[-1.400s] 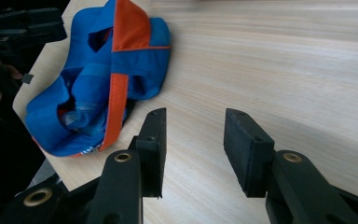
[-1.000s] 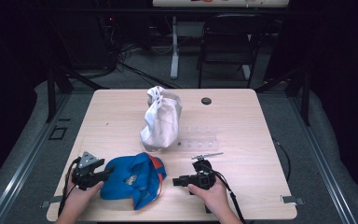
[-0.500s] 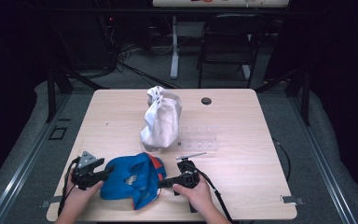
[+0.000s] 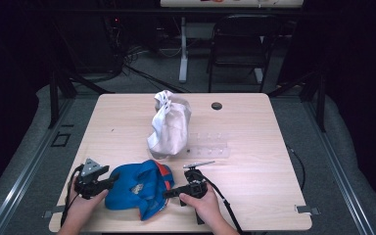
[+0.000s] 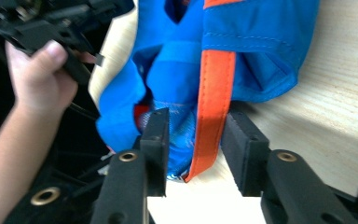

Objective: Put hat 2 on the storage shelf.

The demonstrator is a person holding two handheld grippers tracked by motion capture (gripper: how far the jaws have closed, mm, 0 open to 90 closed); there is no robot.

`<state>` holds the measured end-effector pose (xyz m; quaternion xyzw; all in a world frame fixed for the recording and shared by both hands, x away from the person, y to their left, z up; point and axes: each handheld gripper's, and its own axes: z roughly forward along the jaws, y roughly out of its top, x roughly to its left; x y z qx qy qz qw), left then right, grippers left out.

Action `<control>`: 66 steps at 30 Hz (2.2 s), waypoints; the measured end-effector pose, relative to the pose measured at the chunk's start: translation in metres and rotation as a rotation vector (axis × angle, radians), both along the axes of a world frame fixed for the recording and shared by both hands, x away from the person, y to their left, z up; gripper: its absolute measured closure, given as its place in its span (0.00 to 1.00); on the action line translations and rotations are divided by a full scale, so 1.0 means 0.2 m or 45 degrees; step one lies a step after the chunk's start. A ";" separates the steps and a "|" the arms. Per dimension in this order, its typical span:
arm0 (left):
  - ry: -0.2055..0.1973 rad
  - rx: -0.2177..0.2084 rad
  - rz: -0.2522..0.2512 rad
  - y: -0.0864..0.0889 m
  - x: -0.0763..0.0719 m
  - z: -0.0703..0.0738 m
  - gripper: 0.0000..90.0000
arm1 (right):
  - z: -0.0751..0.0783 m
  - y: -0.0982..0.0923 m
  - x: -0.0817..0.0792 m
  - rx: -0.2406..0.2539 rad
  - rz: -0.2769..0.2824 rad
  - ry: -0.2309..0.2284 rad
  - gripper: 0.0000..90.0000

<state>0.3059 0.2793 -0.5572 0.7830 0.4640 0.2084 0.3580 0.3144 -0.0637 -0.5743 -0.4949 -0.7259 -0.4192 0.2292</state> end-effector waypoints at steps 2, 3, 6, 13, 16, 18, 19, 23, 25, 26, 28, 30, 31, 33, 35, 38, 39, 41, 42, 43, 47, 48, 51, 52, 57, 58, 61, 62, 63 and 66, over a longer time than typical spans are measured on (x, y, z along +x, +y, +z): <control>0.003 0.003 0.003 0.00 0.00 0.00 0.53 | 0.01 -0.01 0.00 0.020 -0.016 0.006 0.75; -0.005 0.000 0.009 0.00 0.00 0.00 0.53 | 0.01 -0.01 0.00 0.028 -0.029 0.006 0.76; -0.006 -0.002 0.011 0.01 0.00 0.00 0.53 | 0.02 -0.01 0.00 0.033 -0.053 0.016 0.79; -0.007 -0.002 0.018 0.01 0.00 0.00 0.53 | 0.03 -0.02 0.01 0.006 -0.082 0.039 0.86; -0.007 -0.002 0.018 0.01 0.00 0.00 0.53 | 0.03 -0.03 0.01 0.010 -0.094 0.054 0.86; -0.007 -0.006 0.018 0.02 0.00 0.00 0.53 | 0.04 -0.03 0.01 0.023 -0.088 0.056 0.86; -0.005 -0.008 0.020 0.02 0.00 0.00 0.53 | 0.05 -0.03 0.01 0.027 -0.091 0.060 0.86; -0.002 -0.007 0.021 0.02 0.00 0.00 0.53 | 0.09 -0.05 0.00 0.001 -0.088 0.061 0.86; -0.003 -0.006 0.022 0.02 0.00 0.00 0.53 | 0.11 -0.06 0.00 -0.019 -0.089 0.057 0.87; -0.003 -0.006 0.023 0.02 0.00 0.00 0.53 | 0.12 -0.07 0.00 -0.027 -0.092 0.055 0.87; -0.003 -0.010 0.027 0.02 0.00 0.00 0.53 | 0.14 -0.09 0.01 -0.052 -0.077 0.055 0.87; -0.004 -0.010 0.028 0.02 0.00 0.00 0.53 | 0.15 -0.11 0.01 -0.065 -0.083 0.064 0.87; -0.002 -0.006 0.029 0.02 0.00 0.00 0.53 | 0.16 -0.12 0.01 -0.081 -0.087 0.065 0.87; -0.013 -0.012 0.034 0.02 0.00 0.00 0.53 | 0.18 -0.15 0.02 -0.099 -0.083 0.079 0.87; -0.014 -0.012 0.034 0.02 0.00 0.00 0.53 | 0.21 -0.19 0.03 -0.096 -0.099 0.092 0.87; -0.015 -0.013 0.036 0.02 0.00 0.00 0.53 | 0.25 -0.25 0.03 -0.110 -0.112 0.085 0.87; -0.012 -0.005 0.034 0.02 0.00 0.00 0.53 | 0.26 -0.27 0.03 -0.120 -0.116 0.085 0.87; -0.001 -0.004 0.031 0.02 0.00 0.00 0.53 | 0.30 -0.31 0.03 -0.182 -0.117 0.068 0.87; 0.000 -0.002 0.031 0.02 0.00 0.00 0.53 | 0.29 -0.32 0.03 -0.103 -0.133 0.074 0.87; -0.004 -0.005 0.030 0.02 0.00 0.00 0.53 | 0.31 -0.34 0.03 -0.155 -0.133 0.067 0.87; -0.002 -0.006 0.032 0.02 0.00 0.00 0.53 | 0.34 -0.42 0.03 -0.200 -0.149 0.069 0.87; -0.005 -0.005 0.034 0.02 0.00 0.00 0.53 | 0.35 -0.45 0.03 -0.204 -0.142 0.067 0.87; -0.008 -0.008 0.036 0.02 0.00 -0.01 0.53 | 0.38 -0.53 0.02 -0.231 -0.158 0.061 0.87; -0.007 -0.007 0.035 0.02 0.00 -0.01 0.53 | 0.39 -0.56 0.01 -0.235 -0.161 0.068 0.87; 0.001 -0.003 0.028 0.02 0.00 0.00 0.53 | 0.42 -0.69 0.00 -0.227 -0.205 0.090 0.87; -0.005 -0.004 0.030 0.02 0.00 -0.01 0.53 | 0.43 -0.71 0.00 -0.222 -0.201 0.093 0.87; -0.004 -0.001 0.029 0.01 0.00 -0.01 0.53 | 0.45 -0.75 0.00 -0.186 -0.223 0.110 0.87; -0.004 -0.001 0.029 0.01 0.00 -0.01 0.53 | 0.46 -0.76 0.00 -0.172 -0.230 0.109 0.87; -0.004 -0.002 0.030 0.01 0.01 -0.01 0.53 | 0.47 -0.77 0.01 -0.158 -0.246 0.112 0.87; -0.006 0.000 0.031 0.02 0.01 -0.01 0.53 | 0.50 -0.78 0.02 -0.125 -0.251 0.109 0.87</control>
